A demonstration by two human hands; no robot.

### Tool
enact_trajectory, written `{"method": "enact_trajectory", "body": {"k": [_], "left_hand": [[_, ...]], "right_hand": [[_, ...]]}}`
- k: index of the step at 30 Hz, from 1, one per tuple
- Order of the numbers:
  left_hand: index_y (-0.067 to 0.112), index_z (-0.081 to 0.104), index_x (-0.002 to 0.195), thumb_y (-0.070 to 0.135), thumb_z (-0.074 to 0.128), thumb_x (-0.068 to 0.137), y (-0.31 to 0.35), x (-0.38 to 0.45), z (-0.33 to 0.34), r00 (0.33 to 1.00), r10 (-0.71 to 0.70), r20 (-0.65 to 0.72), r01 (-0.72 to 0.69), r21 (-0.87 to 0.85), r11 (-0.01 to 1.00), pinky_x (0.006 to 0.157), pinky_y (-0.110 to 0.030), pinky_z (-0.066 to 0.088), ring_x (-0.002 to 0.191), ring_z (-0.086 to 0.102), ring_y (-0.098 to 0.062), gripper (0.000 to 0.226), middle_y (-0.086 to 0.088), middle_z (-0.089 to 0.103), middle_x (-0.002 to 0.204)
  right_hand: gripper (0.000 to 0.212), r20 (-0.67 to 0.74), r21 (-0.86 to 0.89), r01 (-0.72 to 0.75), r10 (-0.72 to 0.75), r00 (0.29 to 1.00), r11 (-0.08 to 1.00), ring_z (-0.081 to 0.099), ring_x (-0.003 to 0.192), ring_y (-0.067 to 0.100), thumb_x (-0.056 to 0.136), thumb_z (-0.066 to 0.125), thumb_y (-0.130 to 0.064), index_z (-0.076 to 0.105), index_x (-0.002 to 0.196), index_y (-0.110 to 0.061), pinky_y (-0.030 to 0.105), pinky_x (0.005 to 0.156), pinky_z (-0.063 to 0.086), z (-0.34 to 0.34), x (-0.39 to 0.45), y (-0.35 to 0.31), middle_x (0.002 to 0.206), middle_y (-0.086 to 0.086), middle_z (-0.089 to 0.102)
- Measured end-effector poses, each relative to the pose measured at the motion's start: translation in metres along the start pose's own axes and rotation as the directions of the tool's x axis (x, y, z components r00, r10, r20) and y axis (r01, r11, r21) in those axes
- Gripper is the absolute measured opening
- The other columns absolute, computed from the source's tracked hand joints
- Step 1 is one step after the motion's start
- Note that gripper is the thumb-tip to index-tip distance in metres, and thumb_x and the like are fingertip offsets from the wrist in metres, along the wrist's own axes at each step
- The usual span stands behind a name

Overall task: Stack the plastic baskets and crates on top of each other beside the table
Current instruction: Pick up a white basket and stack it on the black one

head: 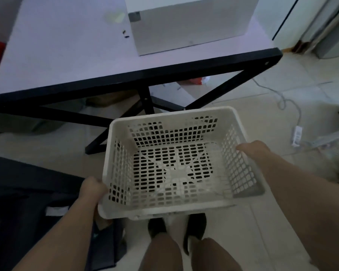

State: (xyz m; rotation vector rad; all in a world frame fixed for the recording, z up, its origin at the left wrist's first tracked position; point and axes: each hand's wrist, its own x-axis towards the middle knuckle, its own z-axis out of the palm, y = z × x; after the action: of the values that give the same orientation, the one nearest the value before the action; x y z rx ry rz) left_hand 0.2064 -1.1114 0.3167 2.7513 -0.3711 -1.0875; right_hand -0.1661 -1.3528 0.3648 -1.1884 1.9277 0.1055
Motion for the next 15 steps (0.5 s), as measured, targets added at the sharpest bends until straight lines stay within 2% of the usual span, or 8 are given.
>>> {"method": "enact_trajectory", "body": {"k": [3,5,6,8,10,11,13,15], "left_hand": [[-0.003,0.062,0.082,0.001,0.051,0.087,0.023,0.038,0.011,0.999,-0.030,-0.015,0.029,-0.036,0.999,0.072,-0.037,0.052,0.067,0.053,-0.026,0.013,-0.017,0.059,0.081],[0.004,0.054,0.071,0.004,0.049,0.091,0.031,0.069,0.024,0.998,-0.063,-0.005,0.063,-0.047,0.997,0.069,-0.034,0.048,0.062,0.047,-0.020,0.020,-0.012,0.054,0.075],[0.005,0.054,0.074,0.007,0.049,0.092,0.034,0.085,0.031,0.997,-0.070,0.019,0.070,-0.032,0.997,0.072,-0.034,0.049,0.065,0.048,-0.020,0.019,-0.012,0.055,0.077],[0.001,0.059,0.096,0.013,0.053,0.092,0.037,0.115,0.055,0.988,-0.109,0.114,0.112,-0.025,0.993,0.081,-0.035,0.049,0.079,0.051,-0.021,0.014,-0.018,0.062,0.099],[-0.001,0.054,0.119,0.012,0.061,0.088,0.041,0.133,0.081,0.963,-0.134,0.235,0.160,-0.093,0.983,0.080,-0.032,0.047,0.084,0.050,-0.021,0.034,-0.016,0.060,0.104],[0.001,0.053,0.121,0.009,0.064,0.086,0.041,0.138,0.093,0.945,-0.159,0.287,0.205,-0.137,0.969,0.077,-0.031,0.046,0.082,0.050,-0.021,0.038,-0.012,0.058,0.096],[0.001,0.056,0.110,0.010,0.066,0.079,0.041,0.138,0.108,0.929,-0.218,0.299,0.282,-0.188,0.941,0.072,-0.030,0.046,0.076,0.051,-0.022,0.034,-0.010,0.055,0.088],[-0.003,0.053,0.115,0.015,0.067,0.074,0.035,0.132,0.112,0.939,-0.234,0.251,0.292,-0.230,0.928,0.076,-0.030,0.046,0.087,0.057,-0.028,0.047,-0.018,0.060,0.105]], "right_hand": [[0.062,0.026,-0.009,-0.018,0.018,0.999,1.000,0.051,0.118,0.041,0.088,0.061,-0.030,0.043,0.135,0.006,0.041,0.090,0.045,0.016,0.050,-0.032,0.135,0.024,0.048],[0.060,0.053,-0.016,-0.014,0.014,0.998,1.000,0.054,0.109,0.037,0.087,0.062,-0.030,0.045,0.133,0.006,0.038,0.086,0.044,0.035,0.085,-0.048,0.133,0.023,0.050],[0.059,0.064,-0.022,-0.014,0.016,0.998,1.000,0.053,0.104,0.035,0.088,0.062,-0.029,0.046,0.132,0.006,0.036,0.084,0.044,0.047,0.102,-0.054,0.132,0.023,0.051],[0.061,0.090,-0.040,-0.031,0.034,0.995,0.999,0.051,0.113,0.037,0.088,0.061,-0.028,0.041,0.136,0.005,0.040,0.090,0.043,0.074,0.138,-0.060,0.137,0.023,0.047],[0.069,0.125,-0.049,-0.063,0.069,0.990,0.997,0.044,0.126,0.040,0.088,0.062,-0.028,0.033,0.141,0.004,0.042,0.099,0.041,0.101,0.168,-0.058,0.143,0.023,0.040],[0.073,0.130,-0.052,-0.088,0.094,0.987,0.995,0.042,0.129,0.039,0.087,0.064,-0.027,0.029,0.143,0.005,0.042,0.100,0.040,0.114,0.178,-0.055,0.145,0.023,0.038],[0.083,0.090,-0.068,-0.134,0.140,0.986,0.989,0.040,0.132,0.038,0.083,0.068,-0.026,0.022,0.145,0.006,0.040,0.102,0.040,0.135,0.192,-0.048,0.147,0.023,0.036],[0.087,-0.010,-0.110,-0.143,0.143,0.990,0.984,0.038,0.133,0.037,0.081,0.069,-0.024,0.018,0.146,0.004,0.042,0.106,0.039,0.149,0.192,-0.044,0.148,0.021,0.032]]}}
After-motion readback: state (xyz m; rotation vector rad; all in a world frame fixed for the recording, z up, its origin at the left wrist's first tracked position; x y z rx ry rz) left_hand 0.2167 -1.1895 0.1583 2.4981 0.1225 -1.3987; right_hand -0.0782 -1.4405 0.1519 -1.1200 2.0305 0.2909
